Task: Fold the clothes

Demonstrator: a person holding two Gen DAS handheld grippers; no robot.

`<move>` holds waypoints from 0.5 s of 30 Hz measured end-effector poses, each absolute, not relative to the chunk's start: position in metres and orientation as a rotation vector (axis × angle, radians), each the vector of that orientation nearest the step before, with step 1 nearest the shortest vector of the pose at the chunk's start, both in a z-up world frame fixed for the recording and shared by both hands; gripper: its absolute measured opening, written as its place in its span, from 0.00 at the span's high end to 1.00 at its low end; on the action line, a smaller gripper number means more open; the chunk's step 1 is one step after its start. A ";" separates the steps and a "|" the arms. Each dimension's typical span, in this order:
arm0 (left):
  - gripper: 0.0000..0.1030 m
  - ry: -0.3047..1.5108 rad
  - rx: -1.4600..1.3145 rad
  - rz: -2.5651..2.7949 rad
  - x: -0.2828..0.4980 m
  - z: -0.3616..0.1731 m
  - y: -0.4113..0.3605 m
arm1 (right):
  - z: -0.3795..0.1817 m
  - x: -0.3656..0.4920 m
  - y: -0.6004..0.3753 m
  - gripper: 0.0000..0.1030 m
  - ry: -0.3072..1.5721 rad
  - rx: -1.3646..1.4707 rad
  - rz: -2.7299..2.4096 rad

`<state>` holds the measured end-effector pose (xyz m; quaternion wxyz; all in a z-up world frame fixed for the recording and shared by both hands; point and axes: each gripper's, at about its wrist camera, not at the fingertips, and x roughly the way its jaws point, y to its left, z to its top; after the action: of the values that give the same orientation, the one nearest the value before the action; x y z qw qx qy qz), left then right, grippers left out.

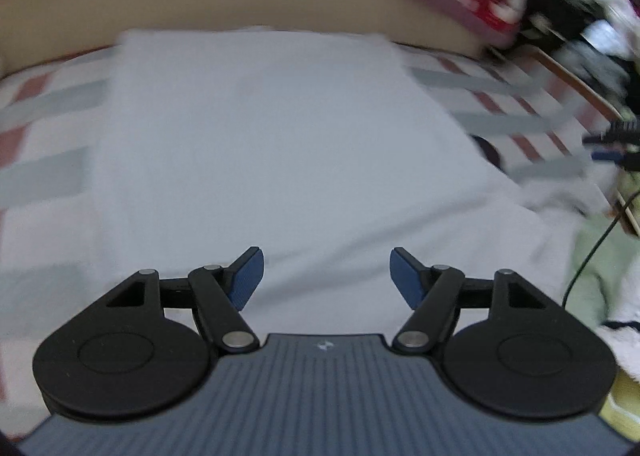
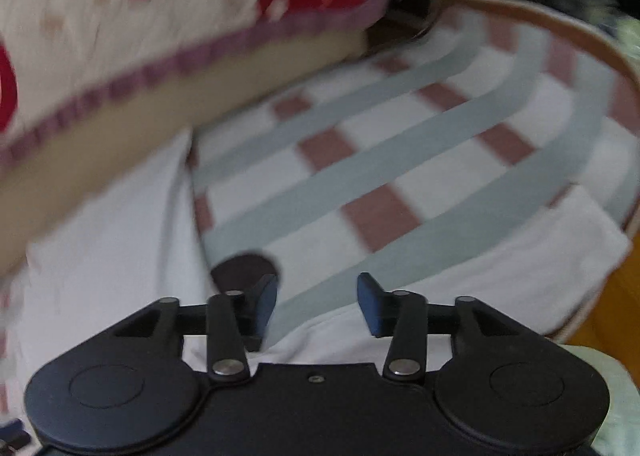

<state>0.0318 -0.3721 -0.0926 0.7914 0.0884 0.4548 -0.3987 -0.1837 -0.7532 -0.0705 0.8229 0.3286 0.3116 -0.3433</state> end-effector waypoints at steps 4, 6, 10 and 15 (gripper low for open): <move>0.34 0.952 0.191 -0.990 0.019 -0.084 -0.420 | -0.091 -0.268 -0.771 0.51 0.432 0.963 -0.738; 0.34 0.965 0.200 -1.021 0.015 -0.085 -0.449 | -0.108 -0.294 -0.780 0.51 0.434 1.018 -0.810; 0.35 0.993 0.247 -1.061 -0.004 -0.088 -0.505 | -0.136 -0.320 -0.793 0.50 0.459 1.072 -0.873; 0.35 0.983 0.298 -1.104 -0.026 -0.087 -0.550 | -0.158 -0.327 -0.815 0.46 0.448 1.123 -0.932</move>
<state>-0.0255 -0.5503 -0.0869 0.7290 0.1354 0.4463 -0.5010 -0.3266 -0.8147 -0.1582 0.7225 0.5085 0.2029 -0.4222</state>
